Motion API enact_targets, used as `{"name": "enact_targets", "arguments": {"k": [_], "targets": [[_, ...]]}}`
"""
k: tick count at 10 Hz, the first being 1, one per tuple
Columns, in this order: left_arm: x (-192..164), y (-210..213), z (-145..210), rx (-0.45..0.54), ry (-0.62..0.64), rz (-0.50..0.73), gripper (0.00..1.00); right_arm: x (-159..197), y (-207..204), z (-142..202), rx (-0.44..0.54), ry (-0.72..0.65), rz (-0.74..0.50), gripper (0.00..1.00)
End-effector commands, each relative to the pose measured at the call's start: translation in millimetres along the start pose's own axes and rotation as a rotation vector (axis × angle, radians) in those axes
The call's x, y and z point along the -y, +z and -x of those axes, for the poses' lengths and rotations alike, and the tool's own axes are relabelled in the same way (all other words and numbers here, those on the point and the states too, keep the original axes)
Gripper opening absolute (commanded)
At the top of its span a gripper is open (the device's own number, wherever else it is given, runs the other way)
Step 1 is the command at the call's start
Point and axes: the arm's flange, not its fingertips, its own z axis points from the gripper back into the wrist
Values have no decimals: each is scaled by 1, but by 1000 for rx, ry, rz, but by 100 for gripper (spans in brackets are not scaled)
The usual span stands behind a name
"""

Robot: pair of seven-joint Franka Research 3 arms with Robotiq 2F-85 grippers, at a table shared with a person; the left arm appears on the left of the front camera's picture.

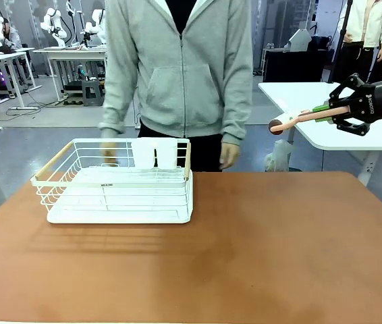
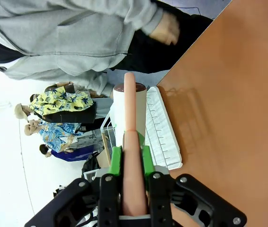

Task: Clean the table.
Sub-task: Clean the table with the Lint Roller when the human lifts the Dish drying rack.

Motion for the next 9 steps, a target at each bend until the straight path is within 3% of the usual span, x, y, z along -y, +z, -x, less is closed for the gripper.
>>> {"name": "enact_targets", "arguments": {"k": [1, 9], "targets": [[1, 2, 3, -7, 2, 3, 100, -1, -1, 1, -2, 4, 1, 0], [1, 2, 3, -7, 2, 3, 100, -1, -1, 1, -2, 4, 1, 0]]}}
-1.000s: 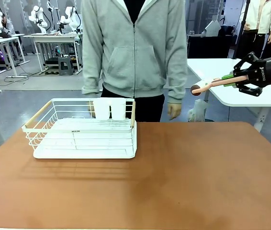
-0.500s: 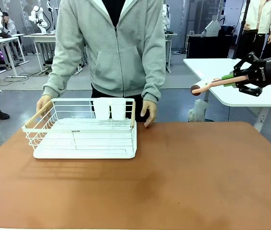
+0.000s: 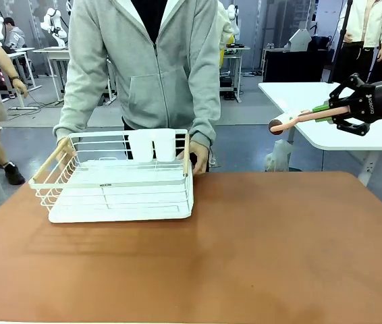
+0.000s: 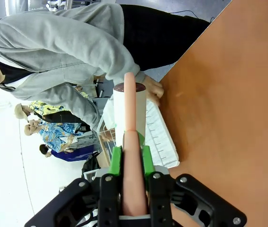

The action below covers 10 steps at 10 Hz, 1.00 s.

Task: Clean the table.
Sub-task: Clean the table with the Lint Roller when the human lifts the Dish drying rack.

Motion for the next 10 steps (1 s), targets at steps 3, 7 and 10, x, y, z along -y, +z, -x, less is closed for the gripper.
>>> {"name": "enact_targets", "arguments": {"k": [3, 7, 10], "targets": [[1, 2, 3, -7, 2, 3, 100, -1, -1, 1, -2, 4, 1, 0], [1, 2, 3, -7, 2, 3, 100, -1, -1, 1, -2, 4, 1, 0], [1, 2, 3, -7, 2, 3, 100, -1, -1, 1, -2, 4, 1, 0]]}}
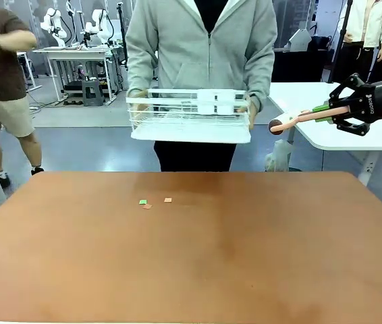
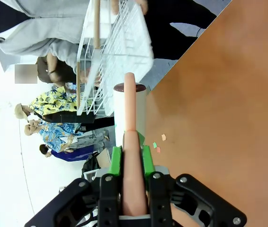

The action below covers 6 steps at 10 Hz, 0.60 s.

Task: Clean the table.
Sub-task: Clean the table with the Lint Roller when the human lifts the Dish drying rack.

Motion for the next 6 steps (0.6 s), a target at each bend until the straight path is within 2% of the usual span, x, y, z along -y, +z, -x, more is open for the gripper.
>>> {"name": "enact_targets", "arguments": {"k": [1, 6], "targets": [[1, 2, 3, -7, 2, 3, 100, -1, -1, 1, -2, 4, 1, 0], [1, 2, 3, -7, 2, 3, 100, -1, -1, 1, -2, 4, 1, 0]]}}
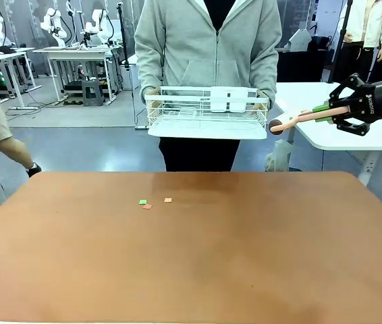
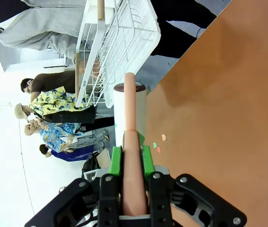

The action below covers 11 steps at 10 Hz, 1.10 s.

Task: Clean the table.
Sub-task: Clean the table with the Lint Roller when the human lifts the Dish drying rack.

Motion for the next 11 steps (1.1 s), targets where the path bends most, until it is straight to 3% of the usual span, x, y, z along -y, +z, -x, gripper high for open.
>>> {"name": "enact_targets", "arguments": {"k": [1, 3, 4, 5, 6, 8, 10, 11], "targets": [[1, 2, 3, -7, 2, 3, 100, -1, -1, 1, -2, 4, 1, 0], [1, 2, 3, -7, 2, 3, 100, -1, -1, 1, -2, 4, 1, 0], [1, 2, 3, -7, 2, 3, 100, 0, 0, 0, 0, 0, 0, 21], [1, 2, 3, -7, 2, 3, 100, -20, -3, -7, -77, 146, 26, 21], [1, 2, 3, -7, 2, 3, 100, -40, -16, -17, -215, 277, 76, 21], [1, 2, 3, -7, 2, 3, 100, -53, -87, -28, -356, 365, 205, 21], [1, 2, 3, -7, 2, 3, 100, -36, -156, -21, -488, 397, 224, 21], [1, 2, 3, -7, 2, 3, 100, -28, -179, -18, -494, 400, 264, 21]]}}
